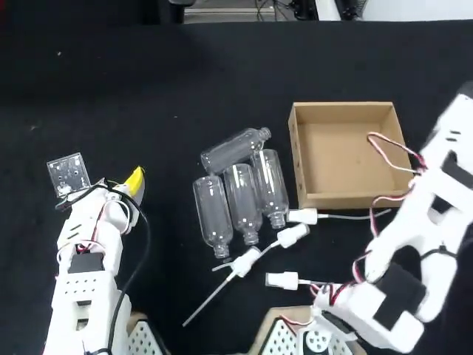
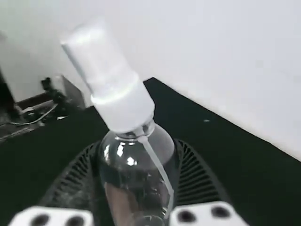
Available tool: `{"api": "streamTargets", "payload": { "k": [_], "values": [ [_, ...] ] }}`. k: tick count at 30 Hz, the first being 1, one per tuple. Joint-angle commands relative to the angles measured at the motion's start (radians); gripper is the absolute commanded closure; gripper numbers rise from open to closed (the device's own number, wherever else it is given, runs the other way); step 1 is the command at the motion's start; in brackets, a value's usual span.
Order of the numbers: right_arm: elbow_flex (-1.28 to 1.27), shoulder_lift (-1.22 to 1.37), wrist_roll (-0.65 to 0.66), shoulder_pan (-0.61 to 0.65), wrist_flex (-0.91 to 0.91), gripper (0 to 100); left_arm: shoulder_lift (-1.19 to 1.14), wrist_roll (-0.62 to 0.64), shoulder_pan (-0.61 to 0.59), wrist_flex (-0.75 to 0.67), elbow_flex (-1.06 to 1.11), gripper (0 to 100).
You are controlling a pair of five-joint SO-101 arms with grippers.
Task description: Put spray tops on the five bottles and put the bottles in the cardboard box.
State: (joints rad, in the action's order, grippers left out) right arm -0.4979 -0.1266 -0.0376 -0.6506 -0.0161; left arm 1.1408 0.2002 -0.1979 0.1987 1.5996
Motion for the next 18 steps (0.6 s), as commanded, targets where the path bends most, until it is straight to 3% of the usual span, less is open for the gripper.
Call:
{"api": "streamTargets", "payload": {
  "k": [1, 5, 10, 13, 18],
  "values": [
    [0.058, -0.096, -0.002, 0.118, -0.103, 98.7, 0.012, 0.011, 0.015, -0.025, -0.015, 75],
    [0.058, -0.124, -0.002, 0.245, -0.199, 98.7, 0.012, 0.011, 0.015, -0.025, -0.015, 75],
    [-0.007, -0.124, -0.002, 0.370, -0.192, 98.7, 0.012, 0.011, 0.015, -0.025, -0.015, 75],
    [-0.122, -0.131, -0.002, 0.430, -0.058, 98.8, 0.012, 0.011, 0.015, -0.025, -0.015, 75],
    [-0.366, -0.131, -0.002, 0.476, 0.336, 98.8, 0.012, 0.011, 0.015, -0.025, -0.015, 75]
  ]
}}
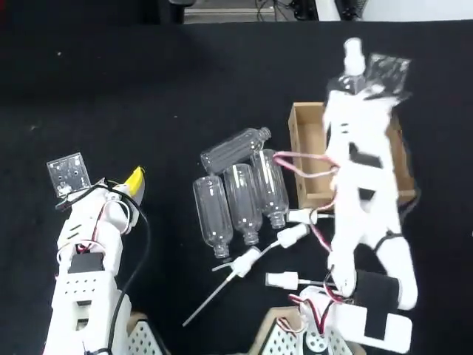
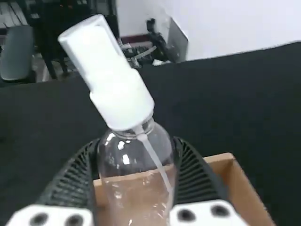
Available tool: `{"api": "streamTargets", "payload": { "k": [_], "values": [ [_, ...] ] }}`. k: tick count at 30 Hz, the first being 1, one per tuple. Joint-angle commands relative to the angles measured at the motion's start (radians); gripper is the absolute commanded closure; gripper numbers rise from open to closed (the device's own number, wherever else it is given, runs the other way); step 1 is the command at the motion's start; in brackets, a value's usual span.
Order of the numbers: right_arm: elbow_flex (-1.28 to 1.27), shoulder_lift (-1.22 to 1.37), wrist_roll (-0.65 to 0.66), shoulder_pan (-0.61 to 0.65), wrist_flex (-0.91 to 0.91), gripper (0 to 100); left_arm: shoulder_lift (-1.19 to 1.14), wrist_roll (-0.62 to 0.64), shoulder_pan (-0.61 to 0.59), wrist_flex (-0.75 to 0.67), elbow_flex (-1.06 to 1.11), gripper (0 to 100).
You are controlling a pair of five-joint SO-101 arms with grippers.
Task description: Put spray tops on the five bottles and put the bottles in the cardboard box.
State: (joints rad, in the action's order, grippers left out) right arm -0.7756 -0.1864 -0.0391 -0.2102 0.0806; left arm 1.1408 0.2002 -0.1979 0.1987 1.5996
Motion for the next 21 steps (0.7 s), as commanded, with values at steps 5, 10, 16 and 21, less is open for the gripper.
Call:
{"api": "streamTargets", "payload": {
  "k": [5, 10, 16, 21],
  "values": [
    [-0.211, -0.067, 0.000, 0.072, 0.376, 98.8, 0.012, 0.011, 0.015, -0.025, -0.018, 75],
    [-0.211, -0.036, -0.008, 0.084, 0.408, 98.8, 0.012, 0.011, 0.015, -0.025, -0.018, 75],
    [-0.217, 0.090, -0.061, 0.080, 0.566, 98.8, 0.012, 0.011, 0.015, -0.025, -0.018, 75],
    [-0.213, 0.174, -0.063, 0.083, 0.623, 98.8, 0.012, 0.011, 0.015, -0.025, -0.018, 75]
  ]
}}
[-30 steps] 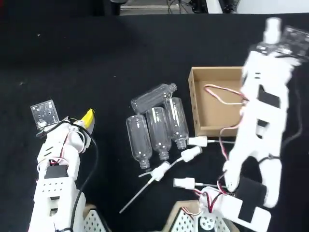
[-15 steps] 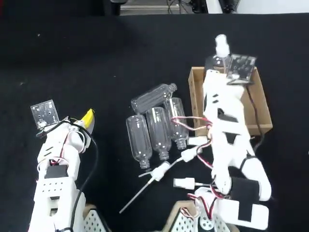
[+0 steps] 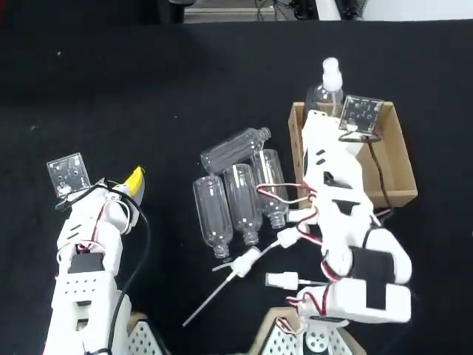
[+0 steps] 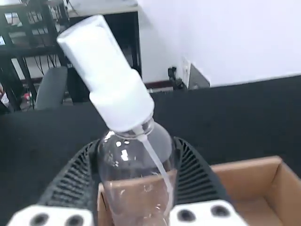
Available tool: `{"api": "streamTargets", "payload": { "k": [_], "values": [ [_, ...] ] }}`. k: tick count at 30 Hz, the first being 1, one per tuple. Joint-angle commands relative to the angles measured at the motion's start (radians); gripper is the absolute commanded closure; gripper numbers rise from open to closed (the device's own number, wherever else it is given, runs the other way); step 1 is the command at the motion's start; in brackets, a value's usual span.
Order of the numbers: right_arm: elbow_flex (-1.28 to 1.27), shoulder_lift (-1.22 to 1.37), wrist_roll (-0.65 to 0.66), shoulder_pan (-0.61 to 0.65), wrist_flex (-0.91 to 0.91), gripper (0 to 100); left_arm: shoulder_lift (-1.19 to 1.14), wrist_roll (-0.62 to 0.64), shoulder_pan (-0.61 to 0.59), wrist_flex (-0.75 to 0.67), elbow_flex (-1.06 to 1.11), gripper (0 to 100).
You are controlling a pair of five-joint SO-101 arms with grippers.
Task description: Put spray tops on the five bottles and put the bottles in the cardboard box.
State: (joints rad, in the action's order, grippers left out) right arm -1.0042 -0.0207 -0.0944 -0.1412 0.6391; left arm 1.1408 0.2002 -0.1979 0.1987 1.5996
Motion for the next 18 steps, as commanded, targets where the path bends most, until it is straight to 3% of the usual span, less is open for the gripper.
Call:
{"api": "streamTargets", "payload": {
  "k": [1, 18],
  "values": [
    [0.019, 0.025, -0.008, 0.014, 0.083, 98.8, 0.012, 0.011, 0.015, -0.025, -0.018, 75],
    [0.021, 0.223, 0.000, 0.040, 0.267, 98.5, 0.012, 0.011, 0.015, -0.025, -0.018, 75]
  ]
}}
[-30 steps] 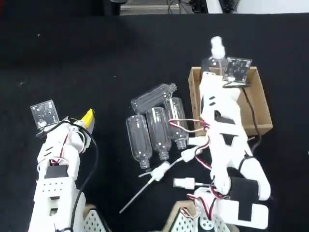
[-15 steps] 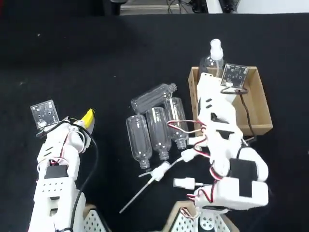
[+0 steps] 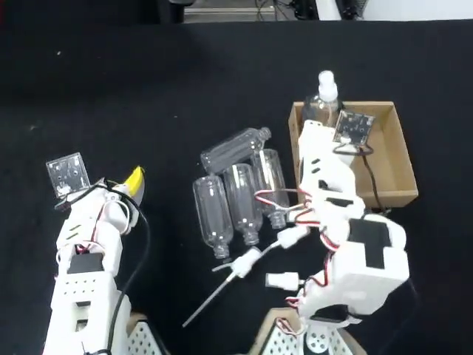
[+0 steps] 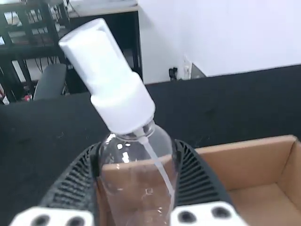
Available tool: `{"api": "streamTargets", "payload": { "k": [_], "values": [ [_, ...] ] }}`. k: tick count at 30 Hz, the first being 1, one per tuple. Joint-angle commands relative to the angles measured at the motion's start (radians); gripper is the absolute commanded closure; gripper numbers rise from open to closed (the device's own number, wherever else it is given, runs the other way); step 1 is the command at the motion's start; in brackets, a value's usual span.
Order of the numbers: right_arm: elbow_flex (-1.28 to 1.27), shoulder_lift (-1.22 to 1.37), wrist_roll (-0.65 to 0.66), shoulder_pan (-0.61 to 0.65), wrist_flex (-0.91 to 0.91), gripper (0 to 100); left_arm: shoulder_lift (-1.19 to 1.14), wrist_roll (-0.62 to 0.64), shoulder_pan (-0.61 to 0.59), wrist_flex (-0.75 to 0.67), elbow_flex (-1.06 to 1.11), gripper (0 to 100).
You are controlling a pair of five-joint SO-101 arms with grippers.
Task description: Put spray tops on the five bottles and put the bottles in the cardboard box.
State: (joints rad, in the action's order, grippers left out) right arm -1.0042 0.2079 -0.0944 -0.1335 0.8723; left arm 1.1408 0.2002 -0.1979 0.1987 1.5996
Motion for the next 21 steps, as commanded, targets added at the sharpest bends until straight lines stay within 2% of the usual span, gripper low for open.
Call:
{"api": "streamTargets", "payload": {
  "k": [1, 21],
  "values": [
    [0.021, -0.001, 0.000, 0.040, 0.034, 98.4, 0.012, 0.011, 0.015, -0.025, -0.018, 75],
    [0.013, 0.004, 0.000, 0.061, 0.032, 98.2, 0.012, 0.011, 0.015, -0.025, -0.018, 75]
  ]
}}
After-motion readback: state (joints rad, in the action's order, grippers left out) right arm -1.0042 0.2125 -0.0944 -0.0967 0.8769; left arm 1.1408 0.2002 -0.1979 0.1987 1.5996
